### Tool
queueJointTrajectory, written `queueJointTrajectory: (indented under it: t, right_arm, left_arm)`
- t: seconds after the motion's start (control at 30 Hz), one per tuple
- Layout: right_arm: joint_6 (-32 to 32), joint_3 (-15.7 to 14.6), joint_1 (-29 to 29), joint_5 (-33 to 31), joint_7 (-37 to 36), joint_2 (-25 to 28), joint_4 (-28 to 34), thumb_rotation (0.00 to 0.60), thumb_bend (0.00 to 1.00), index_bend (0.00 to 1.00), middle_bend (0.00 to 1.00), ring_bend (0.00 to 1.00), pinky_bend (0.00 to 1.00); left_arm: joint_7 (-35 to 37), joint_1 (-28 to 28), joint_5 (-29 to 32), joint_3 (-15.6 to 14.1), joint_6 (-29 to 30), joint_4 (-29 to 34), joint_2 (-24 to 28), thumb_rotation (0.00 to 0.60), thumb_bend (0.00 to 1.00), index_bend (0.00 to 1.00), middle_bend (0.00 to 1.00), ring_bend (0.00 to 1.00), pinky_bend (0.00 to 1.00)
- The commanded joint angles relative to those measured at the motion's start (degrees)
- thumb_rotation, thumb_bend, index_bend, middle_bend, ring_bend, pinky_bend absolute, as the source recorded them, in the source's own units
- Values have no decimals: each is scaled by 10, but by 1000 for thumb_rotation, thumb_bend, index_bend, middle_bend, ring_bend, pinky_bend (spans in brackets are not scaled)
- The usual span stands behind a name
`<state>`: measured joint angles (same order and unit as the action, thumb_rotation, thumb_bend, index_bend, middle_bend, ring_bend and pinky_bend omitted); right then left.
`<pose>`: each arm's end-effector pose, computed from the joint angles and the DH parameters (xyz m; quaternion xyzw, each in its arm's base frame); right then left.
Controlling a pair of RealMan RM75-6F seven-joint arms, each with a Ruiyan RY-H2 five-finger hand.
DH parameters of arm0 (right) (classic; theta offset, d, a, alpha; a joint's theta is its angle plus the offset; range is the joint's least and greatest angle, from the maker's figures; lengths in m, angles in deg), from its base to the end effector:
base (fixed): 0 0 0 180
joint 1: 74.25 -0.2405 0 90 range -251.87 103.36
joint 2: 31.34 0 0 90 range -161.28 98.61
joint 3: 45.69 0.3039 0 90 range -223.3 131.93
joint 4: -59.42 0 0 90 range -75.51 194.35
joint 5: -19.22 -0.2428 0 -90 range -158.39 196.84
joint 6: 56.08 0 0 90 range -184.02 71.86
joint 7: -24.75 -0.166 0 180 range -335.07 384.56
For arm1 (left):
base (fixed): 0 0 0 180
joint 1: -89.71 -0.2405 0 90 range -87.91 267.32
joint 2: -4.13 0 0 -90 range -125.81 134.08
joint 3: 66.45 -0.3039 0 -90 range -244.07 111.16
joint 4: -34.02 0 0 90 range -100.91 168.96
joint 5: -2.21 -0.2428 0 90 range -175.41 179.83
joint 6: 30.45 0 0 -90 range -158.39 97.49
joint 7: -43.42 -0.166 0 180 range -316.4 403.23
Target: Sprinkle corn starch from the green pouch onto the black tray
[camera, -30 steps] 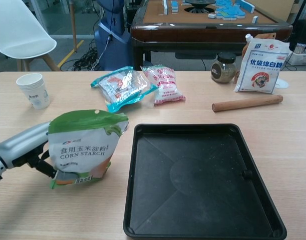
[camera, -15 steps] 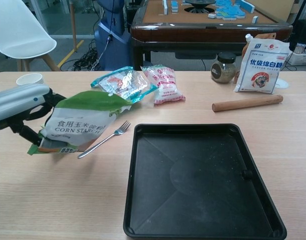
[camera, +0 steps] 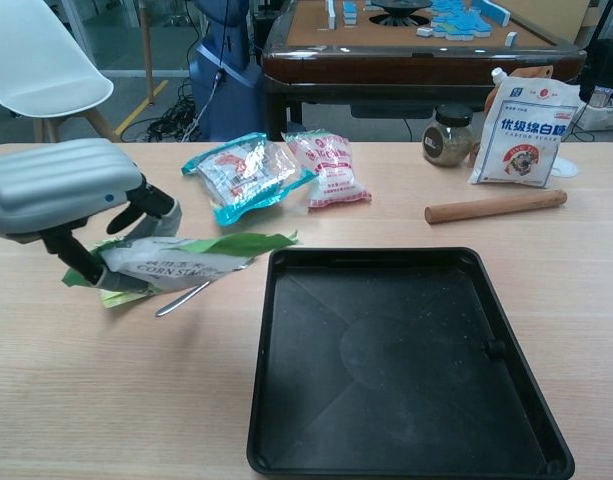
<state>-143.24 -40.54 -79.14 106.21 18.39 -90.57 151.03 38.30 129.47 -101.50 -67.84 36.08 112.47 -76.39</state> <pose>-0.3655 -0.2194 0.1946 0.5818 -0.3631 0.4224 0.5927 -0.2004 0.3493 -0.0142 -0.8464 -0.1384 -0.4092 0.3115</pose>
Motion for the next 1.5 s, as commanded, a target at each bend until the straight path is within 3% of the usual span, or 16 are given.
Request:
queueJointTrajectory:
  t: [0.03, 0.3, 0.8, 1.17, 1.5]
  right_arm:
    - [-1, 0, 1, -1, -1, -1, -1, 600, 63, 241, 316, 163, 221]
    - [-4, 0, 5, -2, -7, -3, -7, 600, 63, 241, 316, 163, 221]
    - [-8, 1, 9, -4, -15, -7, -16, 600, 64, 241, 316, 162, 221]
    - [-8, 2, 11, -7, -18, -9, -19, 600, 63, 241, 316, 163, 221]
    - [-9, 3, 13, -11, -25, -12, -26, 600, 63, 241, 316, 163, 221]
  left_arm:
    - [-116, 24, 18, 12, -67, 57, 17, 600, 346, 548, 717, 677, 862]
    - [-310, 40, 49, 27, -138, 101, 6, 600, 355, 532, 716, 682, 875]
    - [-618, 38, 52, 37, -159, 141, -22, 600, 376, 510, 733, 726, 932]
    - [-753, 41, 36, 34, -178, 125, -50, 600, 382, 493, 743, 749, 965]
    - [-893, 25, 92, 43, -203, 122, -68, 600, 384, 464, 731, 750, 967]
